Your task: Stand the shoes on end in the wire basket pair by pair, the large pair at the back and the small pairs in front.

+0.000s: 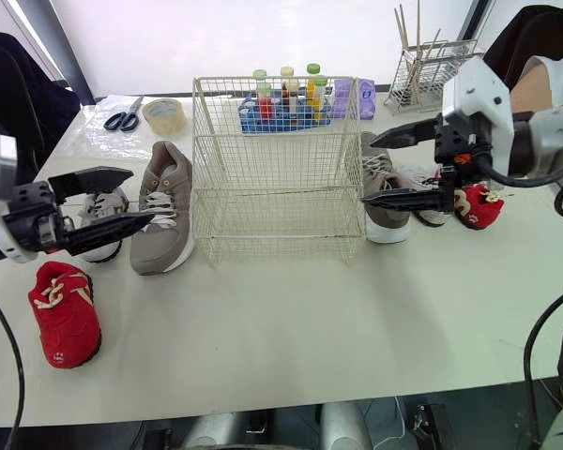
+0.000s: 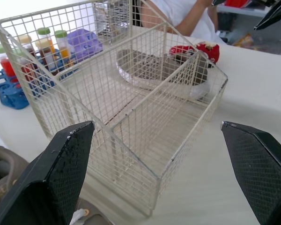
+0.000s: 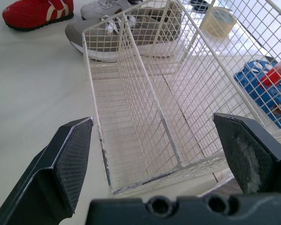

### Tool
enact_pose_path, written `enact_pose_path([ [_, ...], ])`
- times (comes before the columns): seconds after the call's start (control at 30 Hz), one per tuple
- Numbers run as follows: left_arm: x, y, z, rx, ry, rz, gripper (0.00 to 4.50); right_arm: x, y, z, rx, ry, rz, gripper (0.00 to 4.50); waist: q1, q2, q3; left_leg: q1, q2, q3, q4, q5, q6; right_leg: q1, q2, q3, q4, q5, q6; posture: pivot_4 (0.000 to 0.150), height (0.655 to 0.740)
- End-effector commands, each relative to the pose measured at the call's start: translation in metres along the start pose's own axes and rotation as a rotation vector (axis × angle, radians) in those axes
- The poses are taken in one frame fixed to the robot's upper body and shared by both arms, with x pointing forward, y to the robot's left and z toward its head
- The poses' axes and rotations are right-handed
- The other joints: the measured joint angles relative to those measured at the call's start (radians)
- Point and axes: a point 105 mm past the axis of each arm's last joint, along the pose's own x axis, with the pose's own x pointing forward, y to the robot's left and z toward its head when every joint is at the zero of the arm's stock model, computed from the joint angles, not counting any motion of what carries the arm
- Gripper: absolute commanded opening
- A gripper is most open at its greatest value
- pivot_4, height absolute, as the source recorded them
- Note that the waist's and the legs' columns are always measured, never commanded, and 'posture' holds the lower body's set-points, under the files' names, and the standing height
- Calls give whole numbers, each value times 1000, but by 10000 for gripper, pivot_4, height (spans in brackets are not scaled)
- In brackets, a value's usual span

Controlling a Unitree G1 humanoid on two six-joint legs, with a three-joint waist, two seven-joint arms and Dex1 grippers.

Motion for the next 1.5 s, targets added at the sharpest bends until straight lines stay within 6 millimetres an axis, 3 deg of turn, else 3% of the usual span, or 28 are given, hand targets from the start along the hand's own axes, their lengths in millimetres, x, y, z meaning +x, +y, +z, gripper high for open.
enact_pose_path([
  [0.03,-3,2,9,45,-7,13,44844,-9,-3,10,-47,-25,-52,45000,0,0,0,0,0,0,0,0,0,0,0,0,0,0,0,1500,7400],
  [0.2,-5,2,18,29,-45,1,44844,-7,-1,10,-35,-27,-51,45000,2,0,0,0,0,0,0,0,0,0,0,0,0,0,0,1500,7400],
  [0.47,-1,-5,5,-8,-11,-21,44844,-5,-3,1,-2,-15,-57,45000,2,0,0,0,0,0,0,0,0,0,0,0,0,0,0,1500,7400],
  [0.73,20,-1,3,15,-14,-84,44844,-18,-10,-14,57,12,-173,45000,4,0,0,0,0,0,2,-1,1,1,0,0,0,0,0,1500,7400],
  [1.0,30,6,6,37,-30,-143,44844,-8,21,-16,77,5,-104,45000,2,0,0,0,0,0,2,-1,1,0,0,0,0,1,1,1500,7400],
  [1.17,42,2,9,53,-40,-179,44844,-10,-2,-59,129,144,-319,45000,5,0,0,0,0,0,5,-1,2,2,0,0,0,0,0,1500,7400],
  [1.4,51,-1,4,38,-52,-200,44844,-17,-27,-81,266,138,-645,45000,4,0,0,-1,0,0,8,-2,3,2,0,0,1,1,1,1500,7400],
  [1.5,53,0,4,42,-54,-211,44844,-6,-26,-88,383,109,-725,45000,4,0,0,-1,0,0,8,-1,2,2,0,0,4,1,2,1500,7400],
])
